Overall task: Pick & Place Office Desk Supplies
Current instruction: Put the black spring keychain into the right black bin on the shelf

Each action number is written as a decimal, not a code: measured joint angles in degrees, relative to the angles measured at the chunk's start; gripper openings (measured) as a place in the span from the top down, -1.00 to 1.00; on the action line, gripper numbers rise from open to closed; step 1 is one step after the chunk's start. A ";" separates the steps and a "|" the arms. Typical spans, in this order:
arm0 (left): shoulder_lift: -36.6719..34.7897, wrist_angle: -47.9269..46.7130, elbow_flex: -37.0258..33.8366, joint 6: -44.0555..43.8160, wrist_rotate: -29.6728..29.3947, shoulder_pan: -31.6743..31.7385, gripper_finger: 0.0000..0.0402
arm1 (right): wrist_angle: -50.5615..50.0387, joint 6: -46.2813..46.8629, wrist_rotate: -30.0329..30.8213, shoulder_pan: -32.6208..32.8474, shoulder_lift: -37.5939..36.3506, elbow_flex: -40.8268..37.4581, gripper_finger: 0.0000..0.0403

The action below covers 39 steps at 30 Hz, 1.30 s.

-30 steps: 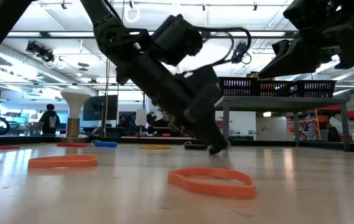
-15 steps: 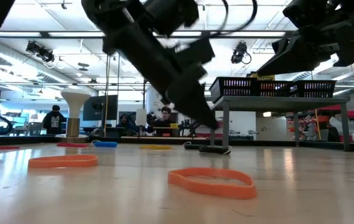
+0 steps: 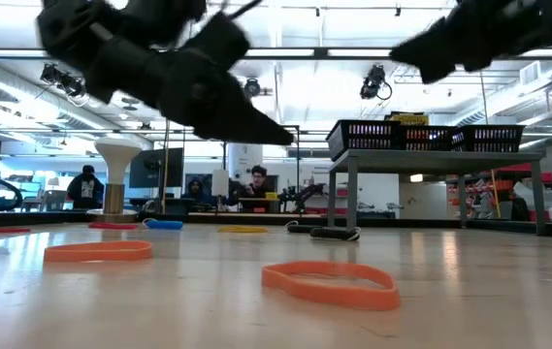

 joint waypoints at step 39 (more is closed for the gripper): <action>-3.00 32.53 -20.78 -0.77 -0.02 6.08 0.87 | -23.88 18.84 8.60 -6.93 47.29 28.79 0.35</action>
